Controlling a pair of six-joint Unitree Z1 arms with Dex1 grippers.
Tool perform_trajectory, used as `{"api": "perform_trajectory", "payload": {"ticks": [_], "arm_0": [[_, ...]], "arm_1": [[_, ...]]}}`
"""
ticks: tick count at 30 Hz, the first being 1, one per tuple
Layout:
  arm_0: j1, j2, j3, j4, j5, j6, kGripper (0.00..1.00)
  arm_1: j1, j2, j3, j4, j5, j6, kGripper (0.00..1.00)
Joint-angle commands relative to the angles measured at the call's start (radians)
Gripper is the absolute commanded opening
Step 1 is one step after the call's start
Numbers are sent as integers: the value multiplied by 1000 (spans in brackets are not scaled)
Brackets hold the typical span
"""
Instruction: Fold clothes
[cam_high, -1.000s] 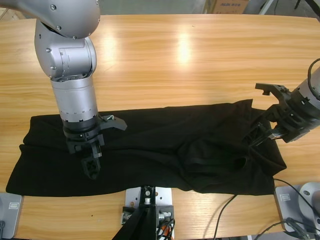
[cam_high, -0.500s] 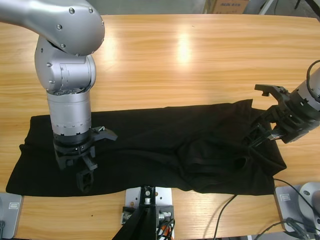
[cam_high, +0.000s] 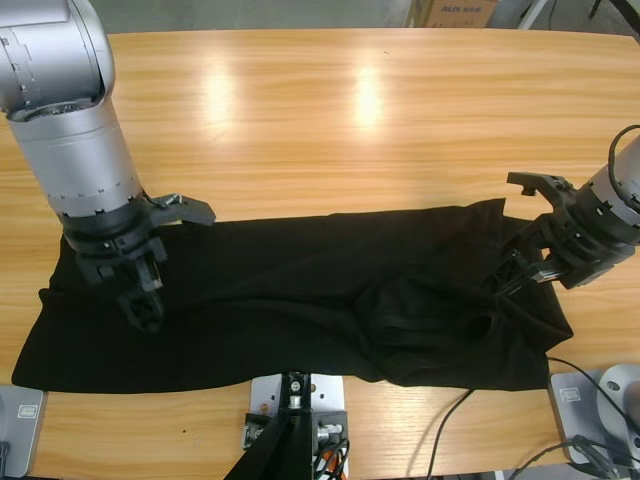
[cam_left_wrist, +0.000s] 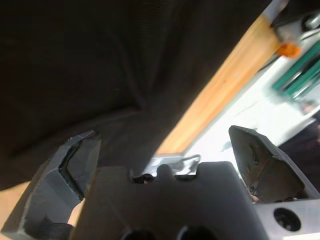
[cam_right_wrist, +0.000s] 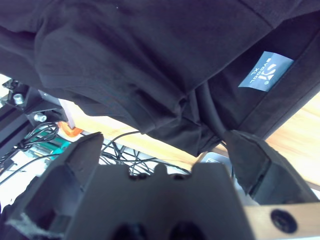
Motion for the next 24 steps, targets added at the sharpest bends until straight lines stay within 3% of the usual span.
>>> {"api": "perform_trajectory", "payload": {"ticks": [1,3,7,15,24], "arm_0": [[109,127,-1,-32,34,261,1000],[109,146,6,-56,47,304,1000],[113,166,15,-9,78,561,1000],[128,219,66,-26,146,694,1000],[183,218,135,-35,195,695,1000]], "arm_1": [[10,40,23,-11,3,12,1000],[10,43,23,-11,3,12,1000],[10,46,22,-11,3,12,1000],[10,51,22,-11,2,12,1000],[10,61,20,-10,3,10,1000]]}}
